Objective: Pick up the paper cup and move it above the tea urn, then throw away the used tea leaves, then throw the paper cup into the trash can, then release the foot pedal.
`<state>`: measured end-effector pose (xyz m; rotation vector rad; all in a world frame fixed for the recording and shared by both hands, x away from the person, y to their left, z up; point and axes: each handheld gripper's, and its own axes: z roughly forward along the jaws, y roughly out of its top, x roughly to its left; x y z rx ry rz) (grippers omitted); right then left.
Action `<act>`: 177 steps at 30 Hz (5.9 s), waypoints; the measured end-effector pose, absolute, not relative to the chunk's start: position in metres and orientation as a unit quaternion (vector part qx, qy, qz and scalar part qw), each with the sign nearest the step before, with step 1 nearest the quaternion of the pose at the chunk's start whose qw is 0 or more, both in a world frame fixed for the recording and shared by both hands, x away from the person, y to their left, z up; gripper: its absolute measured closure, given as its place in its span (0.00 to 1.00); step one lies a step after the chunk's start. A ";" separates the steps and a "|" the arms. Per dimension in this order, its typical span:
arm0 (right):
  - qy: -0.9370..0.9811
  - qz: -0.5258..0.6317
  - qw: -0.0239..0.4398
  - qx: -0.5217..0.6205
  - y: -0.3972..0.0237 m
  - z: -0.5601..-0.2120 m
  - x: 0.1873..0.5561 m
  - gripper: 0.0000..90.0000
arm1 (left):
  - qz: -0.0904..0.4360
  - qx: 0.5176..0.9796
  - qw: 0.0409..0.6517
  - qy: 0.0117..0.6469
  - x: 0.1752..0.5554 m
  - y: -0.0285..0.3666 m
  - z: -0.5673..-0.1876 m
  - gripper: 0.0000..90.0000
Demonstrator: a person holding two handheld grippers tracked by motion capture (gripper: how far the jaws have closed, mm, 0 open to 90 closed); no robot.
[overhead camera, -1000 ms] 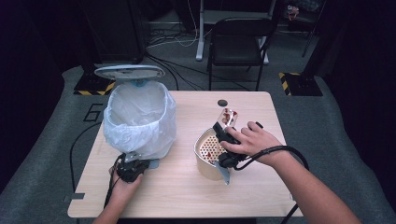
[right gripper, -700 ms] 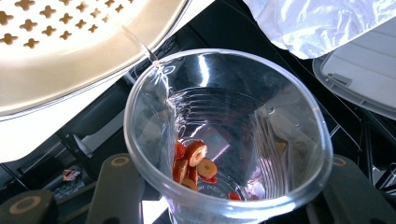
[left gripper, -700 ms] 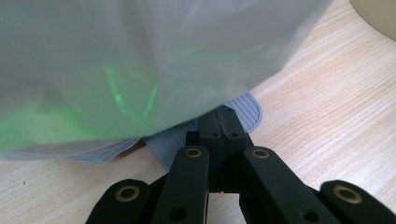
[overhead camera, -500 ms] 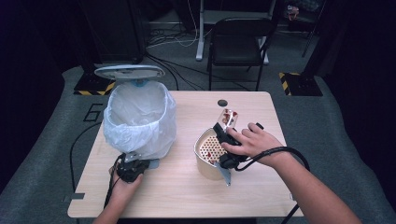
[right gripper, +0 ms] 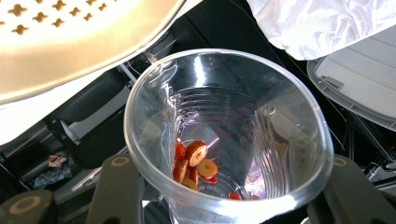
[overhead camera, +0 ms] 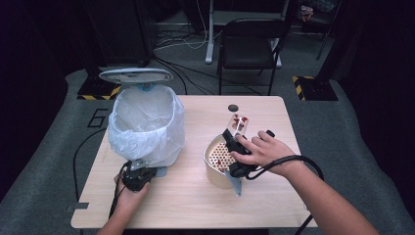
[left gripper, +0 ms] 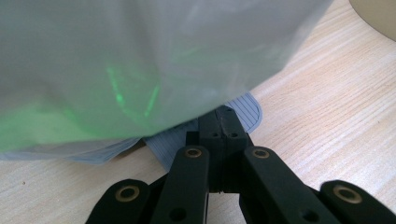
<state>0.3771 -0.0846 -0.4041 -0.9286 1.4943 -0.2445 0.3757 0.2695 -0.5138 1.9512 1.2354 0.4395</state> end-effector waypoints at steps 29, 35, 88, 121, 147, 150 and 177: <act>0.701 -0.060 0.592 -0.393 -0.080 -0.375 0.378 0.52 | 0.176 0.764 0.385 0.486 0.376 0.270 -0.514 1.00; 0.769 0.056 0.561 -0.302 -0.082 -0.360 0.382 0.52 | 0.173 0.764 0.387 0.486 0.376 0.269 -0.514 1.00; 0.811 0.523 0.192 0.176 -0.112 -0.307 0.429 0.52 | 0.177 0.759 0.390 0.491 0.376 0.269 -0.515 1.00; 0.812 0.534 0.165 0.169 -0.033 -0.263 0.446 0.52 | 0.177 0.761 0.388 0.489 0.377 0.270 -0.514 1.00; 0.804 0.549 0.157 0.169 0.023 -0.246 0.475 0.52 | 0.173 0.758 0.391 0.492 0.377 0.270 -0.514 1.00; 0.804 0.549 0.157 0.165 0.030 -0.246 0.476 0.52 | 0.171 0.758 0.392 0.493 0.377 0.270 -0.514 1.00; 0.828 0.521 0.138 0.157 0.102 -0.280 0.481 0.50 | 0.160 0.761 0.382 0.500 0.375 0.271 -0.512 1.00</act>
